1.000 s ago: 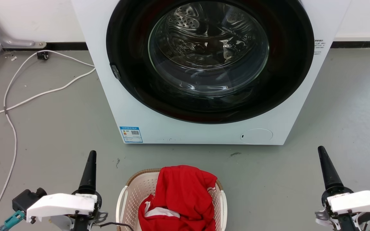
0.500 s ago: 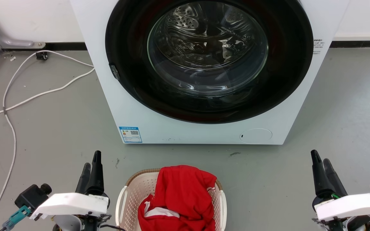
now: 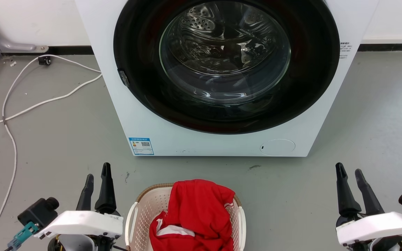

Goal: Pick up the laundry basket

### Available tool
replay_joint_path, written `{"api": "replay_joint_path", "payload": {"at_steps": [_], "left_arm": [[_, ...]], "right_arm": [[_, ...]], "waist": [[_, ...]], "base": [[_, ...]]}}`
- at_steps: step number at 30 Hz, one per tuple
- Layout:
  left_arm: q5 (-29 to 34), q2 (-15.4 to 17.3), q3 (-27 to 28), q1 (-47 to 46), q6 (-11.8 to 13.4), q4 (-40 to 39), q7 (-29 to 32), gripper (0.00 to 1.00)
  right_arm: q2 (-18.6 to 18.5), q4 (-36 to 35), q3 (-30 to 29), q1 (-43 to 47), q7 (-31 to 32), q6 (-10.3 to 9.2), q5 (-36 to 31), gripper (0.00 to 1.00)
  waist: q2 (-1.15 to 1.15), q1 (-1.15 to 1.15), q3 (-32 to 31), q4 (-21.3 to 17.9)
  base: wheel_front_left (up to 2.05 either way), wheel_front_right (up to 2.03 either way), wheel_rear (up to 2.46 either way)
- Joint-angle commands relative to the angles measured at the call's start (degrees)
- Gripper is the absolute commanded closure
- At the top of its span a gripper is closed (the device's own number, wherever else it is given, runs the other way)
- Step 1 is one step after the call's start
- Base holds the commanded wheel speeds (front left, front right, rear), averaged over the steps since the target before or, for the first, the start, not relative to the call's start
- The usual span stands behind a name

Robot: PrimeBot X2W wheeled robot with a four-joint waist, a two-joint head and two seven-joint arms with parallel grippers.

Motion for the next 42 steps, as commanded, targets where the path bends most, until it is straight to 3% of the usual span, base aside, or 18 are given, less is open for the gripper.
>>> {"api": "replay_joint_path", "payload": {"at_steps": [1,12,42], "left_arm": [[2.2,0.1,-0.2,0.2,0.3,-1.2,-0.7,0.00],[10.2,0.2,-1.0,1.0,0.2,-2.8,-2.8,0.00],[25.8,0.2,-1.9,3.0,0.3,-4.1,-6.9,0.00]], "right_arm": [[-0.2,-1.3,0.2,0.0,-0.8,0.00,-2.5,0.00],[-0.3,-3.2,0.8,1.3,-2.9,0.00,-12.1,0.00],[-0.3,-6.0,1.5,3.7,-7.1,0.00,-30.3,0.00]], "waist": [[0.00,0.00,0.0,0.0],[0.00,0.00,0.1,-0.2],[0.00,0.00,0.7,-0.5]], "base": [[0.00,0.00,0.00],[0.00,0.00,0.00],[0.00,0.00,0.00]]}}
